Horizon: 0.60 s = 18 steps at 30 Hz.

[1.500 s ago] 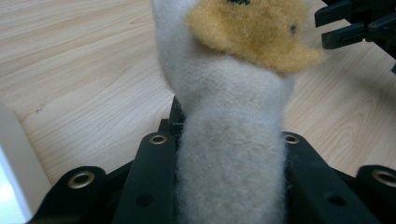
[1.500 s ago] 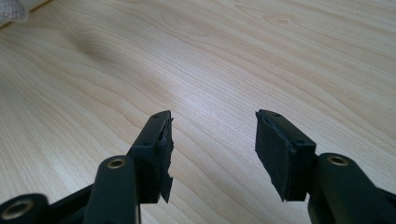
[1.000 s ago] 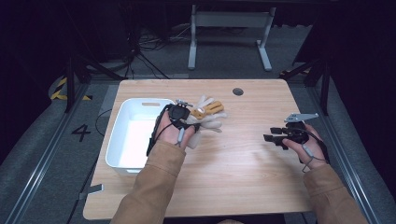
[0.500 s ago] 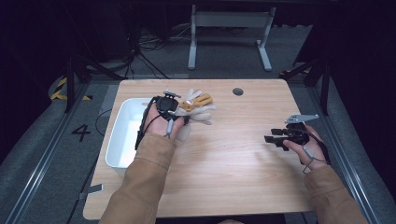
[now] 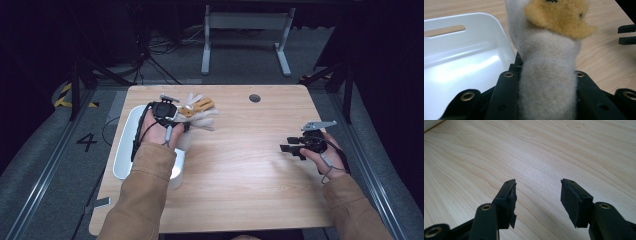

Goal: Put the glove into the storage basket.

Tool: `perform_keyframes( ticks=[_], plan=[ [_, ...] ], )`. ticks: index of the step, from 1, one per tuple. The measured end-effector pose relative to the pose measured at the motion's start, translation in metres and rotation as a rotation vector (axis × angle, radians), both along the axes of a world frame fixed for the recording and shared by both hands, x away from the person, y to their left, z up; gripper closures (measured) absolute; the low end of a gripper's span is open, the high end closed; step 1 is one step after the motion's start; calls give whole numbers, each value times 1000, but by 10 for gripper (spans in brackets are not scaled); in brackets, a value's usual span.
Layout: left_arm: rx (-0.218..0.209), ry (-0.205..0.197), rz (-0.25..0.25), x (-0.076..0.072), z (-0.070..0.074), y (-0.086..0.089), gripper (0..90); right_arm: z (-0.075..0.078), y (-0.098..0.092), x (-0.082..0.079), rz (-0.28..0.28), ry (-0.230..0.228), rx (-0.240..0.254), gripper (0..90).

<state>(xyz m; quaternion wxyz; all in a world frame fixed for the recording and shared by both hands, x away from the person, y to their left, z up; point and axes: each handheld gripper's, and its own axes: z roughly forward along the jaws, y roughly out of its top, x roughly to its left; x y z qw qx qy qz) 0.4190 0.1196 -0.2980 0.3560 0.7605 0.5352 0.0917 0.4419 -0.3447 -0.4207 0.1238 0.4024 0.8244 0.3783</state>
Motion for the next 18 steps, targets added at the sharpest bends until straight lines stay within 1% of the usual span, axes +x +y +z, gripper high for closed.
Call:
perform_keyframes(
  ticks=[2,4,6,7,10,11,15,16,17,18],
  plan=[
    [-4,-1,21,0,2,6,716,0,2,1,6,2,3,470],
    [-9,13,46,0,4,13,716,0,4,2,8,-5,7,477],
    [2,26,55,2,5,17,717,1,3,3,6,-6,11,477],
    [2,26,55,2,5,17,716,1,3,3,6,-5,12,477],
    [18,45,77,4,7,22,716,1,3,2,5,-2,8,477],
    [25,55,93,6,7,26,717,1,3,2,5,-2,8,477],
    [36,71,111,9,8,31,716,1,3,2,4,-3,7,477],
    [34,68,114,10,7,33,716,1,3,2,1,-6,8,477],
    [31,76,133,10,7,34,717,1,2,2,1,-7,15,477],
    [39,86,142,12,7,37,717,1,2,2,1,-7,15,477]
  ],
)
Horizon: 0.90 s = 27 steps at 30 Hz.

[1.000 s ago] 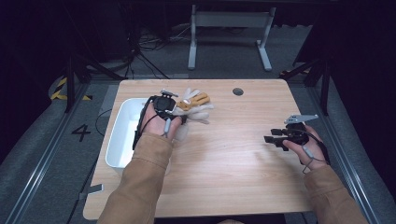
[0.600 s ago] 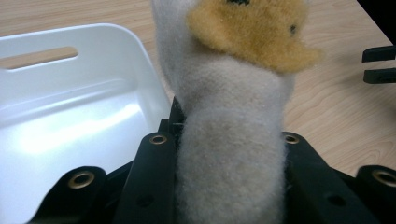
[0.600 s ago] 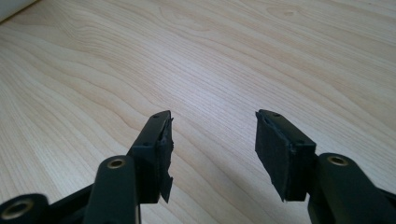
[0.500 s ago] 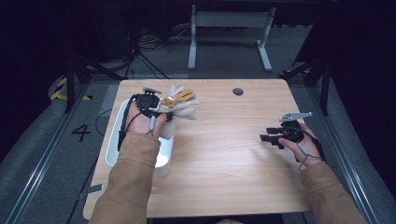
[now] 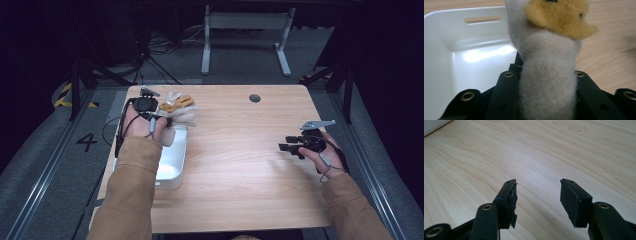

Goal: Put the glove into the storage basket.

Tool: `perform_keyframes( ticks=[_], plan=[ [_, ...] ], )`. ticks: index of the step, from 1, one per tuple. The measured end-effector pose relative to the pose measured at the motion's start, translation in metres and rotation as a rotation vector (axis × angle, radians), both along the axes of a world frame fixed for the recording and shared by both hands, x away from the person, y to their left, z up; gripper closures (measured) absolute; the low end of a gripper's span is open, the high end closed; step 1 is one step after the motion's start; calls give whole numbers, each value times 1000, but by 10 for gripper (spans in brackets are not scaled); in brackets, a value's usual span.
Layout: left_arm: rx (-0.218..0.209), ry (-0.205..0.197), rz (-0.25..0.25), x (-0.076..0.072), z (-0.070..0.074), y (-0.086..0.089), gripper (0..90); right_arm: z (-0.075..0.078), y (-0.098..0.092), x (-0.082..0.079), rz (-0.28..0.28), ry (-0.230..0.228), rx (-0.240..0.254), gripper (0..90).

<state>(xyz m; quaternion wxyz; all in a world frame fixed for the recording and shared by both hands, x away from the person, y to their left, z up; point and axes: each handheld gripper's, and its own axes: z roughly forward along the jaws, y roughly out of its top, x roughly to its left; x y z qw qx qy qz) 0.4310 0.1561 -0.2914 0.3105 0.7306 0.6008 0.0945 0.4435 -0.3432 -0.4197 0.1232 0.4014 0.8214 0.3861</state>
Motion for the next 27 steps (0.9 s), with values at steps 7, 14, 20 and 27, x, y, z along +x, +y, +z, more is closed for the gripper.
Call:
perform_keyframes(
  ticks=[7,14,20,27],
  plan=[
    [-14,54,77,8,-2,12,718,0,-3,-2,-12,1,-5,476],
    [1,100,119,15,-5,20,720,0,-8,-5,-19,2,0,476],
    [4,141,143,20,-7,23,720,0,-8,-6,-16,0,1,476],
    [5,180,160,23,-11,29,720,1,-9,-7,-19,1,6,474]
  ],
)
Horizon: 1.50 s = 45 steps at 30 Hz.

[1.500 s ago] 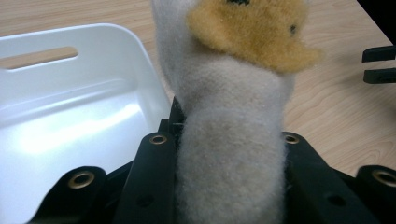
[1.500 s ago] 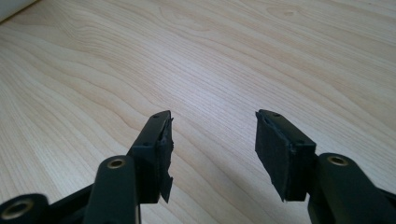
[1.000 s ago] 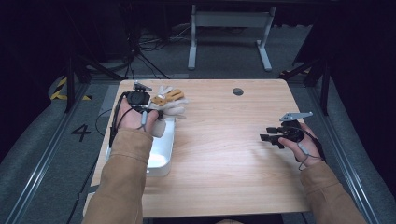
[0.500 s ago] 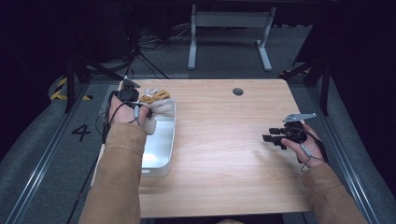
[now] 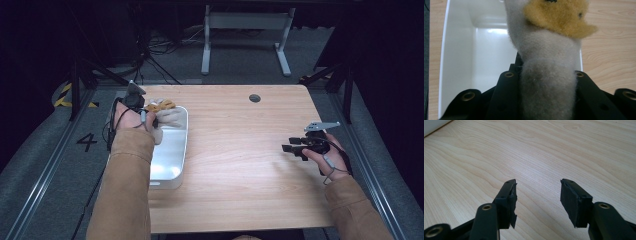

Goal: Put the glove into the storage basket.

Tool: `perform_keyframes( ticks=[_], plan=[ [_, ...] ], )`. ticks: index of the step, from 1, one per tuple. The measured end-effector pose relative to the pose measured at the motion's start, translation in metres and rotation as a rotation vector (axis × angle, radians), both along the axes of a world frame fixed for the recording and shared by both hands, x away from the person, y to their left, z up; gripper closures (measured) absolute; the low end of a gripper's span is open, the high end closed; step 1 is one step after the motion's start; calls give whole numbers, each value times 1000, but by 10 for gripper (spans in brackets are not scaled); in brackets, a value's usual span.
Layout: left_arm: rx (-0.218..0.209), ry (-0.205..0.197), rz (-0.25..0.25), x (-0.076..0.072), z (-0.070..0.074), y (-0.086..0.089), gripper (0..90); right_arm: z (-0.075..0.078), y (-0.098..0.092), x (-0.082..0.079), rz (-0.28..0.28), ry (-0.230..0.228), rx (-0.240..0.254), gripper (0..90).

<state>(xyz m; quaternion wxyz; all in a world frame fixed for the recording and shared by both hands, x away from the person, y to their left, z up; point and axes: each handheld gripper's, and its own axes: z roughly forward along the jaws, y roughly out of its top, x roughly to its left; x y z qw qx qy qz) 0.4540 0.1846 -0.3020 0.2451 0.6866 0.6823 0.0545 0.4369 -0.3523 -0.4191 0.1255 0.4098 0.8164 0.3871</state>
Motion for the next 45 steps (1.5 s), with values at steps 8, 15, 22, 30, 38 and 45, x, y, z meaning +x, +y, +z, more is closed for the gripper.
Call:
perform_keyframes(
  ticks=[8,15,22,30,38,45],
  plan=[
    [5,27,23,3,-10,4,720,0,0,0,1,-2,1,474],
    [3,39,39,4,-25,10,720,-1,-1,0,2,-1,-1,474],
    [1,47,57,5,-40,13,719,-2,0,0,1,3,-1,474],
    [-1,67,81,5,-60,16,718,-3,-1,0,0,5,-1,474],
    [-4,61,93,3,-72,17,717,-3,-1,0,0,6,-1,473],
    [-6,74,92,2,-85,15,715,-3,-1,0,-1,8,-3,472]
  ],
)
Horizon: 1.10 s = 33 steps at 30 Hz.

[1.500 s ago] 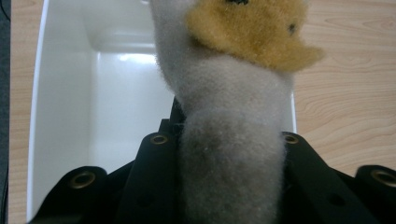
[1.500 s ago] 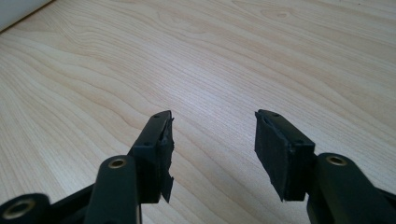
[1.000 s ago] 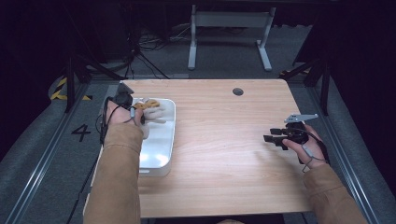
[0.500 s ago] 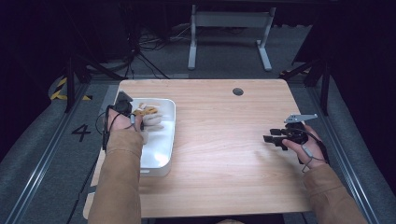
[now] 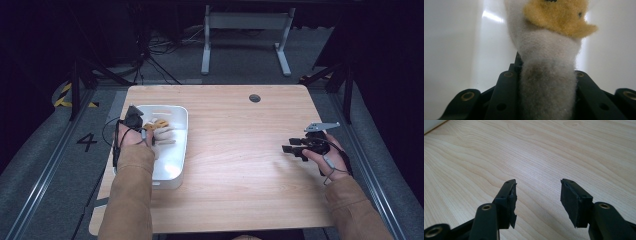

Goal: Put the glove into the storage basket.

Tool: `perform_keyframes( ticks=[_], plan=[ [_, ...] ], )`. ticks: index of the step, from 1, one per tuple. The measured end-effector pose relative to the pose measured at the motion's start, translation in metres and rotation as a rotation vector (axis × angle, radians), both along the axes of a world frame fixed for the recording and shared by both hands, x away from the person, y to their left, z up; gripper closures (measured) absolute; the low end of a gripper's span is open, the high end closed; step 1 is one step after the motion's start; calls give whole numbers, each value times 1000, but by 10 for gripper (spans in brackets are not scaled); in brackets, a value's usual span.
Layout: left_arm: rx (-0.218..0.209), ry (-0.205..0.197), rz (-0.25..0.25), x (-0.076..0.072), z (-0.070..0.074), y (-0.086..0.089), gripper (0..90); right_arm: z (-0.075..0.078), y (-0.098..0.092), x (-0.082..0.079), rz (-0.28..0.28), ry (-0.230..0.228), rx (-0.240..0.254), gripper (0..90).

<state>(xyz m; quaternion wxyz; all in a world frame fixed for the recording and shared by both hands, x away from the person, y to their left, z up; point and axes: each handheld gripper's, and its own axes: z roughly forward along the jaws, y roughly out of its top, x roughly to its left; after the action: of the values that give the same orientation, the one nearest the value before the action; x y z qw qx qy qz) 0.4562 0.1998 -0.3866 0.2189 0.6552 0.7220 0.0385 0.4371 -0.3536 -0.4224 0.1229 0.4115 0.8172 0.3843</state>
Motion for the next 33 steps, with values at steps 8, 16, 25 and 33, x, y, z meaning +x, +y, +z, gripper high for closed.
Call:
perform_keyframes(
  ticks=[8,16,25,33],
  plan=[
    [2,20,6,-3,-15,1,709,-1,0,0,-1,2,-3,471],
    [10,32,2,-3,-25,-1,704,-1,1,0,-1,3,-3,470],
    [28,51,-1,-2,-32,-3,702,-2,1,0,-2,3,-1,469],
    [40,12,26,-4,-33,-3,560,-2,0,0,0,1,-2,470]
  ],
)
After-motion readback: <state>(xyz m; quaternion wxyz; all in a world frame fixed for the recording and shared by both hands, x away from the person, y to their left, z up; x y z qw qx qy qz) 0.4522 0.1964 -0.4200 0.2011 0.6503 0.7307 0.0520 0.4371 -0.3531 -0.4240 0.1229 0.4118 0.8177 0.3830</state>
